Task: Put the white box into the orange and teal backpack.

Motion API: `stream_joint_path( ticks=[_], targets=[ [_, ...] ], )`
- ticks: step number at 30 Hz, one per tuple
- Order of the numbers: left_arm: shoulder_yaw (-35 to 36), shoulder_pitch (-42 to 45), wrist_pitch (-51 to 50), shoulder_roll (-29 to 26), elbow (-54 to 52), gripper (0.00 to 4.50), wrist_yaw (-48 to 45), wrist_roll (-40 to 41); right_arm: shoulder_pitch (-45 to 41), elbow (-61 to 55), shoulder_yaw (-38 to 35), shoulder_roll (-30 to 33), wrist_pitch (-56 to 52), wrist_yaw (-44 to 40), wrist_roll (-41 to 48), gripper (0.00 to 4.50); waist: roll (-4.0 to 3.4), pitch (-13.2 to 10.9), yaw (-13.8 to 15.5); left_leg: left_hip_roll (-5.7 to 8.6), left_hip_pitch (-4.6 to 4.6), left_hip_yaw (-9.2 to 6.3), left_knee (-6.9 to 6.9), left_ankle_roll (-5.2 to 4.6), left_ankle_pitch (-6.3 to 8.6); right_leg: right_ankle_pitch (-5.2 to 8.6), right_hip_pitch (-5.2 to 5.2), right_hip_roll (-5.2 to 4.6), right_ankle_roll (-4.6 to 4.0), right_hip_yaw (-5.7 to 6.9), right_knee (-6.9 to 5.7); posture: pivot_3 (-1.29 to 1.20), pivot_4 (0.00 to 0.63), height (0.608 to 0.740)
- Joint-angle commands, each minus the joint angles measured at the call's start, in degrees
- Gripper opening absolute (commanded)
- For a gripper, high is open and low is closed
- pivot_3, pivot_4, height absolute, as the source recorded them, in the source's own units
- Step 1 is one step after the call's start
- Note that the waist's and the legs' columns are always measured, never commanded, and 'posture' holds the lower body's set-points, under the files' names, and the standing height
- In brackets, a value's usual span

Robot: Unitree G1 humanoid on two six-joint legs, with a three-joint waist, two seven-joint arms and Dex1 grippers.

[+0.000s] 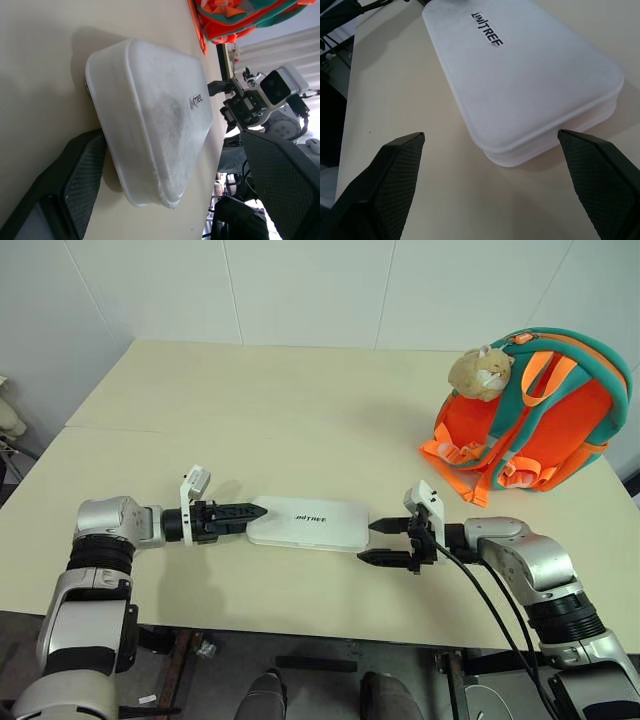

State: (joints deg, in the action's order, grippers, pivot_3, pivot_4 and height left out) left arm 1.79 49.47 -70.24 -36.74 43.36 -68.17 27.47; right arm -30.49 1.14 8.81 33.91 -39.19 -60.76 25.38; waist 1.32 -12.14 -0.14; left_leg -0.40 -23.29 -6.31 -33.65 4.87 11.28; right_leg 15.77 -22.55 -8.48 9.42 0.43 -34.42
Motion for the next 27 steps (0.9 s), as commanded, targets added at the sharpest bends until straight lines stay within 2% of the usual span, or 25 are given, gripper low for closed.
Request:
stream_joint_path(
  ticks=[1,7,15,20,27],
  targets=[
    [-1.9,-0.1,-1.9,2.2,1.2,4.48,0.4,-0.4,-0.3,-1.4,0.2,-1.2,3.5,-0.8,-0.4,4.50,0.00,0.0,0.0,0.00,0.00,0.00,-0.01,0.00,0.00,0.00,0.00,0.00,0.00,0.00,0.00,0.00,0.150,0.740],
    [-0.4,1.1,-3.2,4.2,2.7,4.48,1.3,0.2,-0.4,-2.4,-0.6,-2.9,3.6,-0.1,-0.3,4.50,0.00,0.0,0.0,0.01,0.00,0.00,-0.01,0.00,0.00,0.00,0.01,0.00,0.01,-0.01,0.00,0.00,0.150,0.740],
    [-5.6,0.0,-5.7,1.9,-0.3,4.48,-3.0,0.0,1.4,-1.5,-1.8,-0.1,5.2,-0.6,-2.2,4.50,0.00,0.0,-0.1,0.01,-0.01,0.00,0.02,0.01,0.01,0.00,0.00,0.00,0.01,-0.02,0.02,0.00,0.150,0.740],
    [-10.5,-1.5,-9.0,0.0,-5.3,4.48,-6.3,1.3,5.8,-4.8,-4.5,3.1,5.0,0.1,-1.4,4.50,-0.01,0.0,-0.2,0.01,-0.02,0.00,0.10,0.03,0.05,0.04,-0.02,0.00,0.04,-0.05,0.09,0.00,0.150,0.740],
    [-8.7,-0.8,-8.7,2.2,-4.0,4.48,-4.1,1.6,11.0,-10.5,-7.7,4.1,3.2,2.2,0.5,4.50,-0.01,0.0,-0.1,0.01,-0.01,0.01,0.04,0.01,0.09,0.08,0.00,0.00,0.06,-0.07,0.09,0.00,0.150,0.740]
  ],
)
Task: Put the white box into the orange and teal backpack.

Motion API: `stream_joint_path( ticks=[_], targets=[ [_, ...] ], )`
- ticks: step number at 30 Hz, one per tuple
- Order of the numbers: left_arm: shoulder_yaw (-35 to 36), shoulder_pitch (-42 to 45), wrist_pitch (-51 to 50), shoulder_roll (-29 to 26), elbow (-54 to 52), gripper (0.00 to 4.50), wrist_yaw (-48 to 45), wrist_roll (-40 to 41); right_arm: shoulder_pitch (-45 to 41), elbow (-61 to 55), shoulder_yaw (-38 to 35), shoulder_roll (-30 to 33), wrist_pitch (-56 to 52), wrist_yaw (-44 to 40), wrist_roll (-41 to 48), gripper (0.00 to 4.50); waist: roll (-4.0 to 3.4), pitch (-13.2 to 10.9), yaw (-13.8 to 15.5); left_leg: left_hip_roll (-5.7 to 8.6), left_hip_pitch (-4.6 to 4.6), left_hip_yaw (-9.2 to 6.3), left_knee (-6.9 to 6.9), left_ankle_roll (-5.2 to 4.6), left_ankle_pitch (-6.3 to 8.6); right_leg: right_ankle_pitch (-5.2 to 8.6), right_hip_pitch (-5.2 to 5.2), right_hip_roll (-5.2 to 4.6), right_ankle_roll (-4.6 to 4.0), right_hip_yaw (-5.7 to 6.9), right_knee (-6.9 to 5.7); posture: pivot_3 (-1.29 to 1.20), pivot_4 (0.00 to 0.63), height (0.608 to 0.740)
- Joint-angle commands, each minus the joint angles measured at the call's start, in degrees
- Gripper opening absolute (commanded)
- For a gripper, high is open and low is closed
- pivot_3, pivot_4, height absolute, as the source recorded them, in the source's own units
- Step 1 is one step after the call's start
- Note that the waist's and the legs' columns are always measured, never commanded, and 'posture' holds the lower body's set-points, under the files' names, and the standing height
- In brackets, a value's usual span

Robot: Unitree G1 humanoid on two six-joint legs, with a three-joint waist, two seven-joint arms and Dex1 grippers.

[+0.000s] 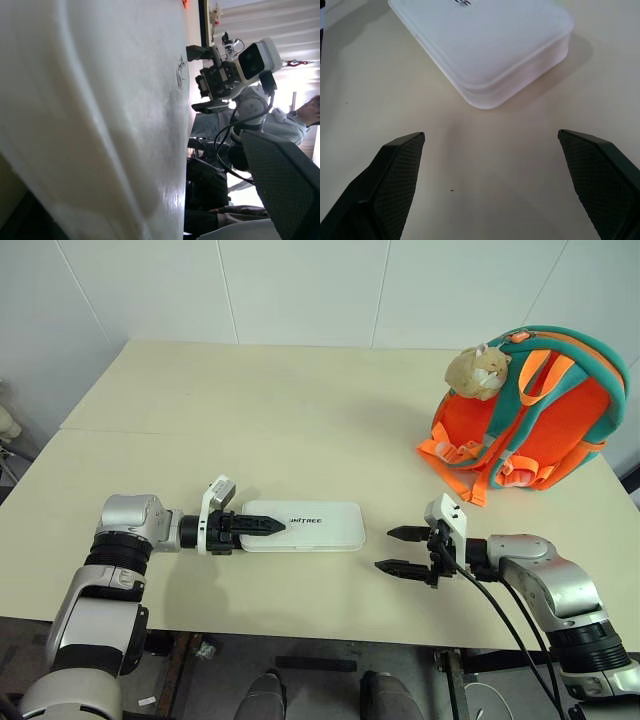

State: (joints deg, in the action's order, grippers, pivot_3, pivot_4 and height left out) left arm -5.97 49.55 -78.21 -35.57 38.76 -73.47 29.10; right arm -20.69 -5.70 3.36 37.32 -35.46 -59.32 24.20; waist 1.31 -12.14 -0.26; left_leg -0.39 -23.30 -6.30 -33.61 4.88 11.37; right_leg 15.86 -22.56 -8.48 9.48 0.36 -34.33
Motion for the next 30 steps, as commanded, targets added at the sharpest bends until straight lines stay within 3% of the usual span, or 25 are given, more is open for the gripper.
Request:
stream_joint_path(
  ticks=[1,5,11,15,22,27,30],
  targets=[
    [-0.8,-0.9,-0.7,1.1,0.5,4.48,1.3,0.0,1.5,-4.0,-2.4,0.7,-0.7,1.0,1.8,4.50,0.00,0.0,0.0,0.00,0.00,0.00,-0.02,0.00,0.00,0.00,0.01,0.00,0.00,0.00,0.01,0.00,0.150,0.740],
    [4.9,-0.3,0.3,5.0,3.2,4.48,7.3,-0.2,5.3,-9.1,-5.9,0.1,-3.4,4.4,4.5,4.50,-0.03,0.0,0.6,0.03,0.00,0.00,-0.12,-0.02,0.02,-0.01,0.09,-0.01,0.00,0.00,0.05,0.00,0.150,0.740],
    [8.9,-1.7,-1.0,6.6,2.1,2.63,10.5,1.2,9.1,-14.6,-9.2,0.1,-6.5,7.9,8.3,4.50,-0.01,0.0,0.3,0.01,-0.02,0.00,-0.24,-0.04,0.01,-0.11,0.15,-0.01,-0.01,0.01,0.23,0.00,0.150,0.740],
    [6.9,-4.6,-5.0,5.7,-3.1,1.45,9.1,3.7,12.3,-17.5,-13.3,1.9,-7.5,8.5,10.9,4.50,-0.02,0.0,0.2,0.01,-0.04,0.02,-0.23,-0.04,0.02,-0.12,0.14,-0.01,-0.02,0.01,0.29,0.00,0.150,0.740],
    [10.4,-5.8,-1.7,7.3,-7.0,1.40,12.3,5.4,10.1,-11.5,-21.1,5.6,-3.2,11.8,8.4,4.50,-0.01,0.0,0.2,0.00,-0.07,0.05,-0.23,-0.07,0.06,-0.12,0.13,-0.01,-0.02,0.01,0.37,0.00,0.150,0.740],
    [14.5,-5.8,2.7,8.8,-12.1,1.40,14.0,7.6,-1.5,4.0,-25.0,7.7,2.7,17.7,3.4,4.50,-0.04,0.0,0.2,0.00,-0.17,0.09,-0.28,-0.12,0.00,-0.27,0.10,-0.02,-0.18,0.00,0.55,0.00,0.150,0.740],
    [14.0,-7.8,4.1,7.8,-15.1,1.40,13.8,7.5,-7.8,12.0,-22.6,8.6,6.8,18.6,-0.4,4.50,-0.05,0.0,0.0,-0.02,-0.25,0.09,-0.23,-0.13,-0.03,-0.37,0.00,-0.01,-0.07,0.00,0.57,0.00,0.150,0.740]
  ],
)
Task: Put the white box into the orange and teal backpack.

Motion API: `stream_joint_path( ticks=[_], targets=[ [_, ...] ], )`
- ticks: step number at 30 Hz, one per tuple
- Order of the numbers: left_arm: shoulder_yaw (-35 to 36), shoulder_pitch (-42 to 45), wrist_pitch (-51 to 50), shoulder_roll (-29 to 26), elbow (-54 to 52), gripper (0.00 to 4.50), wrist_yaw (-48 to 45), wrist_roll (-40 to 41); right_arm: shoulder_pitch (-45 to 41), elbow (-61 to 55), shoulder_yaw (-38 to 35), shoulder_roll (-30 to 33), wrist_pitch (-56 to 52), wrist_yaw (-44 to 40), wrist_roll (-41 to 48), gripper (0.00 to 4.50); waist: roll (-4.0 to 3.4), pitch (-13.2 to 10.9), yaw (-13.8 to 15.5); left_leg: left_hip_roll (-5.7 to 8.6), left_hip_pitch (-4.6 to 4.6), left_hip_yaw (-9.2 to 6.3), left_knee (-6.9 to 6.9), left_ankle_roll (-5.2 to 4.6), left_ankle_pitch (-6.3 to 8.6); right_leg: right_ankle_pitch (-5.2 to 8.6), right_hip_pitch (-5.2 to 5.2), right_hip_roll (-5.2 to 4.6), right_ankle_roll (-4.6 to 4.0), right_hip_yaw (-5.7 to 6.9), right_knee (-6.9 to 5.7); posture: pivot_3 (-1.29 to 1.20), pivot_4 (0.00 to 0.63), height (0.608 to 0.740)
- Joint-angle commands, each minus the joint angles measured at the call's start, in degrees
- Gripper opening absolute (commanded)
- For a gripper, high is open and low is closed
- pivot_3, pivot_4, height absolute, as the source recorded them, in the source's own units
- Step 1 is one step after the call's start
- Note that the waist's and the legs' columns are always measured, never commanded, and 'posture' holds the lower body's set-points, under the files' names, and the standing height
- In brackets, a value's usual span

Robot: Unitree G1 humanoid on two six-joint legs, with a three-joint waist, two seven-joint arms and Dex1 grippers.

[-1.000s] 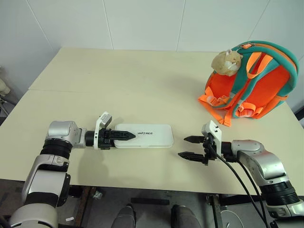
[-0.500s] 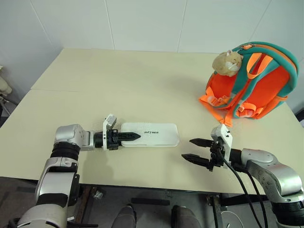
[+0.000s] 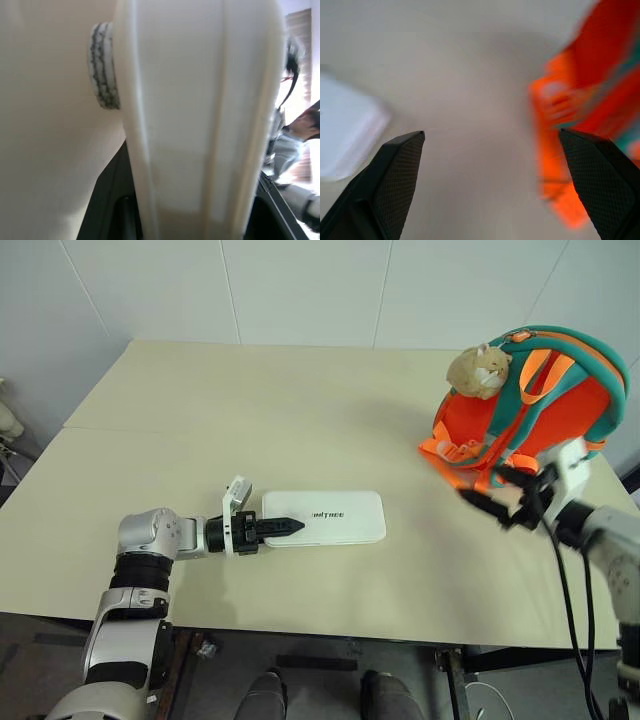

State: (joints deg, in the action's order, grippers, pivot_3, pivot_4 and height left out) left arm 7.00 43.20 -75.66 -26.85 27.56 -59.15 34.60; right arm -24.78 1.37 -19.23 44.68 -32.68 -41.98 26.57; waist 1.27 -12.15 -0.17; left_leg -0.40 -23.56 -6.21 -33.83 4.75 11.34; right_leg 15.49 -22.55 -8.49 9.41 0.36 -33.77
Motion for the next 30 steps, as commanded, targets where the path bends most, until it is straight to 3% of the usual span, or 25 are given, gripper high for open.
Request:
stream_joint_path(
  ticks=[1,5,17,20,23,30],
  targets=[
    [0.9,-2.1,2.0,-1.2,-4.5,1.40,-0.5,1.9,-5.5,7.0,0.7,1.3,5.0,1.5,-3.8,4.50,-0.01,0.0,-0.2,0.00,0.01,0.01,0.07,0.01,0.00,0.01,-0.01,0.00,0.01,0.00,-0.02,0.00,0.150,0.740],
    [2.2,-5.8,1.3,-2.6,-8.6,1.40,0.1,3.1,-10.1,11.2,2.9,2.5,4.3,1.0,-6.1,4.50,-0.01,0.0,-0.5,-0.02,0.03,0.05,0.19,0.06,0.01,0.03,-0.10,0.00,0.05,-0.05,-0.11,0.00,0.150,0.740],
    [3.7,-12.2,-0.2,-5.6,-15.8,1.40,1.0,7.2,-13.7,15.4,4.1,5.9,1.5,0.9,-8.5,4.50,-0.01,0.0,-0.3,0.01,0.00,0.15,0.07,0.03,0.09,0.13,-0.09,0.00,0.14,-0.13,-0.09,0.00,0.150,0.740],
    [3.0,-13.5,0.2,-6.5,-17.3,1.40,0.9,7.5,-13.8,14.2,1.4,7.0,-0.2,0.3,-6.4,4.50,-0.03,0.0,-0.4,0.00,0.03,0.18,0.08,0.03,0.09,0.13,-0.10,0.00,0.13,-0.18,-0.10,0.00,0.150,0.740],
    [3.0,-13.5,1.1,-6.5,-16.7,1.40,1.2,7.4,-14.3,16.1,1.3,5.9,2.1,0.8,-6.6,4.50,-0.03,0.0,-0.4,0.00,0.03,0.18,0.09,0.01,0.10,0.13,-0.10,0.00,0.13,-0.18,-0.10,0.00,0.150,0.740],
    [2.4,-10.2,3.8,-5.4,-13.5,1.40,1.2,7.0,-30.1,37.0,7.8,-4.1,12.3,-2.6,-9.9,4.50,-0.04,0.0,-1.9,-0.01,0.15,0.36,0.04,-0.01,0.04,0.06,-0.07,0.01,0.16,-0.37,-0.10,0.00,0.150,0.740]
  ],
)
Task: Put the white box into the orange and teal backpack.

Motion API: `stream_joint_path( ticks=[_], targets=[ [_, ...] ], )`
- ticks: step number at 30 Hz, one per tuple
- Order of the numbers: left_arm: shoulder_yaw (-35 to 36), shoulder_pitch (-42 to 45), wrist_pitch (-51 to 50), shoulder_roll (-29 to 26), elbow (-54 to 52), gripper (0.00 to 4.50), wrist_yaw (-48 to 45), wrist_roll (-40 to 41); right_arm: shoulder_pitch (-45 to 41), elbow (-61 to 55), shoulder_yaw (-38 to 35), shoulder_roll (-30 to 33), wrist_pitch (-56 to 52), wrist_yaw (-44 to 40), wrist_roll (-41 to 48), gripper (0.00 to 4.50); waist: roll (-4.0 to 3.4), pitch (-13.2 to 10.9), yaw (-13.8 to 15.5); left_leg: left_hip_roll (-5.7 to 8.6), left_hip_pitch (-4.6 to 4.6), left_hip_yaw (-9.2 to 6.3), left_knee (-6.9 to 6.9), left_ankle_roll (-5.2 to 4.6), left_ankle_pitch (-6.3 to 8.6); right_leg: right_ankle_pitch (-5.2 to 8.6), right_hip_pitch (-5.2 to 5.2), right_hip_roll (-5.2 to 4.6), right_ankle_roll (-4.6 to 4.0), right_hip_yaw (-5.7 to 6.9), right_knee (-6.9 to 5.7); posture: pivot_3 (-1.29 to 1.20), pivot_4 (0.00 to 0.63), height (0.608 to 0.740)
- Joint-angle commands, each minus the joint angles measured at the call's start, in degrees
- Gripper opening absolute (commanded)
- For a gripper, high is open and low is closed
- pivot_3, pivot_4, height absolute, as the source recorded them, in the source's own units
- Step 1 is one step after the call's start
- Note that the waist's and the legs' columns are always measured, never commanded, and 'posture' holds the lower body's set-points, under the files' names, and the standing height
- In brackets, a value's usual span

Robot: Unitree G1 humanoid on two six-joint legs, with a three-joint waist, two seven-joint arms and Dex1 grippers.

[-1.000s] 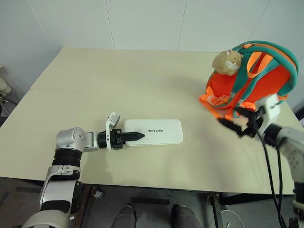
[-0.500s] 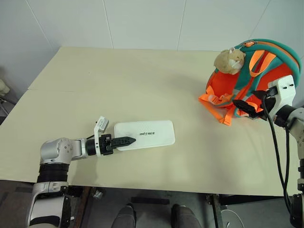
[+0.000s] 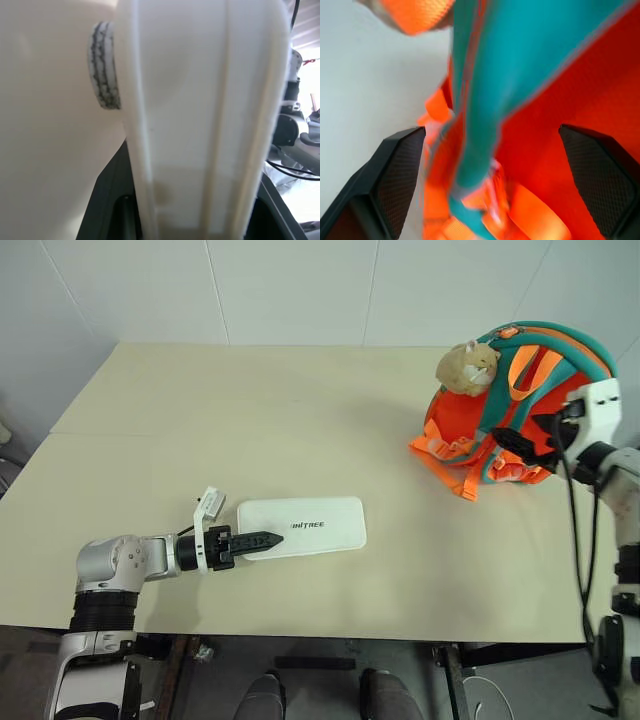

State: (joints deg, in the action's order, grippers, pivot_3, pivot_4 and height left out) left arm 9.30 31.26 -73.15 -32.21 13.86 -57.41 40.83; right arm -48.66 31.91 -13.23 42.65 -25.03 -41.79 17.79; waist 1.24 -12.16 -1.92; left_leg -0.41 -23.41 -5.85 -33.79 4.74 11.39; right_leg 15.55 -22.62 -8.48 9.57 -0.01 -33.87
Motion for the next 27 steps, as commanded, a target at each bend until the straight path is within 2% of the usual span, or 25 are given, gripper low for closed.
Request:
stream_joint_path(
  ticks=[1,3,7,11,14,19,22,25,27],
  targets=[
    [-0.1,2.0,1.5,-0.1,0.5,1.40,-0.7,0.8,-8.2,9.4,2.5,-3.0,5.9,-3.7,-1.7,4.50,-0.01,0.0,-0.4,0.00,0.03,0.06,0.01,0.00,-0.01,-0.02,-0.01,0.00,0.01,-0.08,-0.02,0.00,0.150,0.740],
    [-0.2,2.3,1.9,-0.2,0.8,1.40,-0.8,1.0,-10.9,14.5,5.0,-3.7,10.5,-4.5,-4.8,4.50,-0.01,0.0,-0.4,0.00,0.05,0.10,0.05,0.01,-0.02,-0.03,-0.01,0.01,0.03,-0.14,-0.02,0.00,0.150,0.740],
    [1.7,1.8,2.1,-0.2,-0.4,1.40,0.7,1.9,-19.8,32.0,8.7,-8.7,24.8,0.5,-11.8,4.50,-0.01,0.0,-0.8,0.05,0.06,0.12,0.18,0.16,-0.07,-0.06,-0.05,0.02,0.10,-0.29,-0.03,0.00,0.150,0.740],
    [4.0,0.8,2.0,0.2,-2.0,1.40,2.4,2.8,-22.6,39.7,7.5,-10.1,31.0,4.5,-13.6,3.60,-0.01,0.0,-1.1,0.04,0.09,0.15,0.51,0.31,-0.15,-0.02,-0.10,0.02,0.15,-0.31,-0.06,0.00,0.150,0.740],
    [7.7,-1.4,1.7,-0.5,-4.8,1.40,4.1,4.1,-23.8,40.4,2.9,-12.0,35.8,0.0,-9.4,2.56,0.00,0.0,-1.4,0.05,0.07,0.16,0.57,0.32,-0.15,-0.01,-0.10,0.02,0.17,-0.32,-0.02,0.00,0.150,0.740],
    [11.6,-3.8,2.8,-1.6,-6.1,1.40,6.3,4.7,-24.9,38.2,-0.1,-14.0,36.3,-11.0,-5.9,0.87,0.00,0.0,-1.7,-0.02,0.13,0.23,0.58,0.35,-0.17,0.00,-0.10,0.07,0.18,-0.34,-0.10,0.00,0.150,0.740],
    [13.3,-4.6,3.7,-1.9,-6.6,1.40,7.4,4.6,-24.6,34.1,0.4,-15.5,32.2,-20.2,-3.6,0.08,-0.01,0.0,-1.6,-0.02,0.17,0.23,0.52,0.37,-0.18,0.00,-0.10,0.08,0.17,-0.37,-0.07,0.00,0.150,0.740],
    [14.8,-5.1,6.0,-2.6,-7.1,1.40,8.1,4.2,-19.4,16.6,4.1,-16.7,18.8,-31.1,1.8,0.02,-0.02,0.0,-1.5,-0.06,0.19,0.22,0.50,0.38,-0.19,0.00,-0.13,0.12,0.17,-0.39,-0.19,0.00,0.150,0.740],
    [15.3,-5.3,7.4,-3.1,-7.1,1.40,8.4,4.0,-15.1,3.6,6.0,-16.5,9.2,-33.5,5.7,0.02,-0.02,0.0,-1.3,-0.19,0.18,0.21,0.50,0.42,-0.18,0.01,-0.13,0.26,0.15,-0.40,-0.33,0.00,0.150,0.740]
  ],
)
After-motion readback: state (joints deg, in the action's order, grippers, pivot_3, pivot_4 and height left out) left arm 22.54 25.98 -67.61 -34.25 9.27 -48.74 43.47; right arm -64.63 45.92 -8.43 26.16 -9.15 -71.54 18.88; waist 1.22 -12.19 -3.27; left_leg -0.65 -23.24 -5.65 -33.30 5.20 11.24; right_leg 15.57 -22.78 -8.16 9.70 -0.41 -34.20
